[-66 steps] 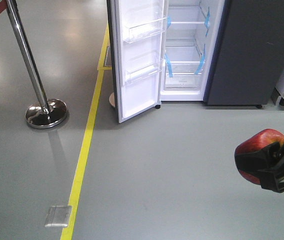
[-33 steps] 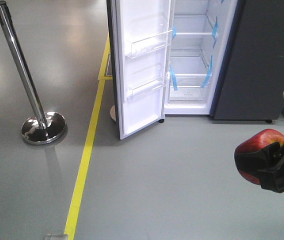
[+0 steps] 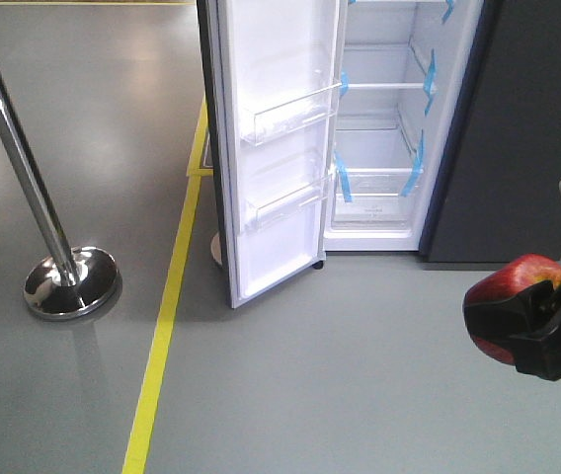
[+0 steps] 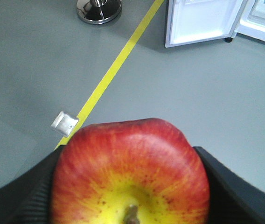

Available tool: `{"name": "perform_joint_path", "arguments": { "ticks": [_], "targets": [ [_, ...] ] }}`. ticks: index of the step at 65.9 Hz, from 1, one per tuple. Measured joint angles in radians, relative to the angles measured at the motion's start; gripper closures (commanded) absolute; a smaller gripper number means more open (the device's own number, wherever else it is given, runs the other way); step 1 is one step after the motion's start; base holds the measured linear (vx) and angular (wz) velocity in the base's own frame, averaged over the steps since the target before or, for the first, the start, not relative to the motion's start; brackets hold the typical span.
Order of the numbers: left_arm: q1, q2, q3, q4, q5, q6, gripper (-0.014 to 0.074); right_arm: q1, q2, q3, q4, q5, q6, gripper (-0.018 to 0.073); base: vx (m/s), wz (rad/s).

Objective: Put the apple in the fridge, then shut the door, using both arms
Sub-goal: 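Approach the refrigerator door bins, keeping the apple in the right gripper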

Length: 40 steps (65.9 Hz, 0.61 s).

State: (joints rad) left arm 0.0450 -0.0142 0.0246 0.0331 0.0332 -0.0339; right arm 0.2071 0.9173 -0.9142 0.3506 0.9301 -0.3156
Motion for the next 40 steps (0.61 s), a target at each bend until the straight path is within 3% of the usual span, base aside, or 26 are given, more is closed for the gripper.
{"name": "perform_joint_path", "arguments": {
  "ticks": [40],
  "targets": [
    [0.0,0.0,0.0,0.0,0.0,0.0,0.0603,0.0,0.0,0.0,0.0,0.0,0.0,0.0417,0.23,0.0]
  ]
}}
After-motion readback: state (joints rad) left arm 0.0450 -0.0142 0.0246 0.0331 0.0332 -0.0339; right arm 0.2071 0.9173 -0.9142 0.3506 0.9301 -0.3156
